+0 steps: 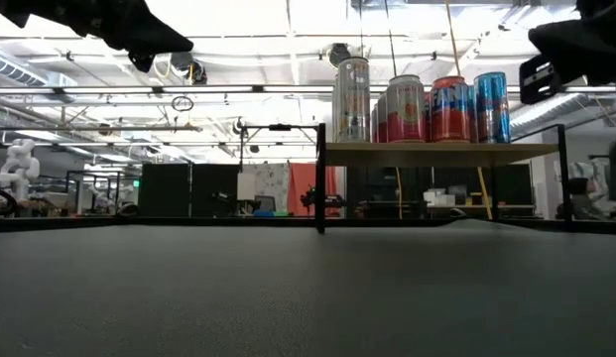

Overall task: Place canned beverage on shelf
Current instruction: Return to Home Position

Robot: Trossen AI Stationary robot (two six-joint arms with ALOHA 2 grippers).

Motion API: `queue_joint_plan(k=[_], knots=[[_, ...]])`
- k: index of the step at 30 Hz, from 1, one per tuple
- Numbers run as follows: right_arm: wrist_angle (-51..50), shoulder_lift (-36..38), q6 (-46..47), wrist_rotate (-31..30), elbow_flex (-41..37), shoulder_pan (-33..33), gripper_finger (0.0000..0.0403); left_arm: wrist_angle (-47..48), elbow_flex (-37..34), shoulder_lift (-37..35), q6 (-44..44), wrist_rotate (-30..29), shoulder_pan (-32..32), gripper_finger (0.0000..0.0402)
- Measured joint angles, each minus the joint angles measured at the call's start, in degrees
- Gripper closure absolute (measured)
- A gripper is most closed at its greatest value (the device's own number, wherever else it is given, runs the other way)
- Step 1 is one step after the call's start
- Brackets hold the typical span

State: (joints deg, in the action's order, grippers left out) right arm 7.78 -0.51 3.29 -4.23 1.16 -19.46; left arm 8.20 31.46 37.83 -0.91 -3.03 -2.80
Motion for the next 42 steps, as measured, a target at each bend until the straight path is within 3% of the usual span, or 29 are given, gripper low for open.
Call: queue_joint_plan(k=[4,11,18,32,39,42], knots=[[0.1,0.1,-0.6,0.0,-0.1,0.0,0.0403,-3.0,-1.7,-0.1,0.0,0.0,0.3,0.0402],[-1.0,0.1,0.4,-0.1,-0.1,0.0,0.0403,-21.4,-12.4,-0.4,-3.1,-0.1,1.8,0.0402],[-3.7,0.1,1.3,-0.1,-0.2,0.0,0.0403,-32.2,-20.1,-0.9,-3.7,-0.7,2.6,0.0402],[-3.8,0.1,0.7,-0.2,-0.3,0.2,0.0403,-35.2,-29.0,-6.3,-6.5,-0.9,2.6,0.0401],[-4.6,0.1,-0.5,0.3,-0.3,3.4,0.0403,-35.1,-29.7,-9.1,-4.6,-1.2,2.6,0.0402],[-4.6,0.1,-0.8,3.1,-0.3,5.5,0.0403,-34.5,-29.7,-10.1,-3.3,-0.9,2.6,0.0402]])
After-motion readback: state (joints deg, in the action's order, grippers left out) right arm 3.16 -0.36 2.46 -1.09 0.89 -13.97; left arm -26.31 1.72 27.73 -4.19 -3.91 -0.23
